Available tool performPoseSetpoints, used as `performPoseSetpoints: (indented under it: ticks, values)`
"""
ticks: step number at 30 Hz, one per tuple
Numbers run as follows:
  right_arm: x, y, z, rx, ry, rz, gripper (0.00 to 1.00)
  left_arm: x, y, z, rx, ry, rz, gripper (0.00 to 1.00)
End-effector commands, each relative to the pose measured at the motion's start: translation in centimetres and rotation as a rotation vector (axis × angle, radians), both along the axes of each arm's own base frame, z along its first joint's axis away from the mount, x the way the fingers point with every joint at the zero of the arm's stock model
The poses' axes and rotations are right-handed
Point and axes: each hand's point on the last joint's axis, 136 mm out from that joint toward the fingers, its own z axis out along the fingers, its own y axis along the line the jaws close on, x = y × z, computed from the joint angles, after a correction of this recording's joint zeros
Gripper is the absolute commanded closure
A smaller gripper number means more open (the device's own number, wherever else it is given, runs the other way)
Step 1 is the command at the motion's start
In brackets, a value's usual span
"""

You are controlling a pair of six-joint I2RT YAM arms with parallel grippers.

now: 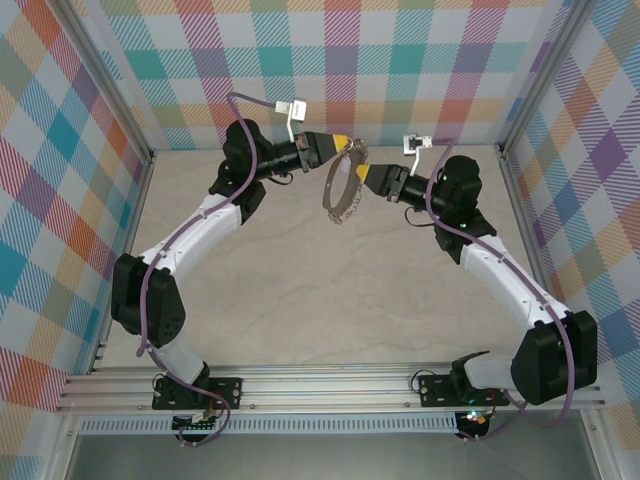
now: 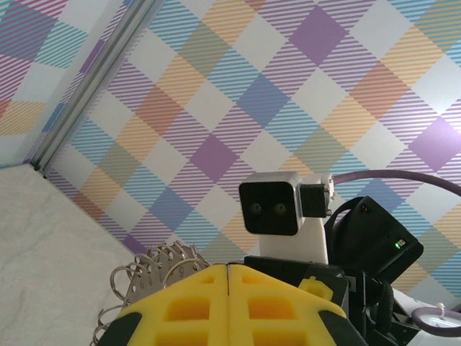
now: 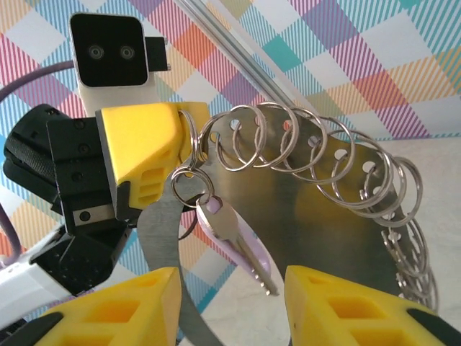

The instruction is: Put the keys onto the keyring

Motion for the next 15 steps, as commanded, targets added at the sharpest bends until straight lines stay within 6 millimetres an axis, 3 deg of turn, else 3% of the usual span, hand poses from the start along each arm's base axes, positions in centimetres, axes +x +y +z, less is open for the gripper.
performPoseSetpoints:
  ticks: [1,15]
  values:
    - [-0.6,-0.3,1.1,-0.044,-0.123,-0.005,0.55,-2.2,0.3,4.6,-0.06,-0.1,-0.025,1.0]
    - [-0.3,2.1,2.3,-0.069,-0.195,0.041,0.52,-2.4,-0.2,5.0,-0.066,-0.099,-0.035,1.0]
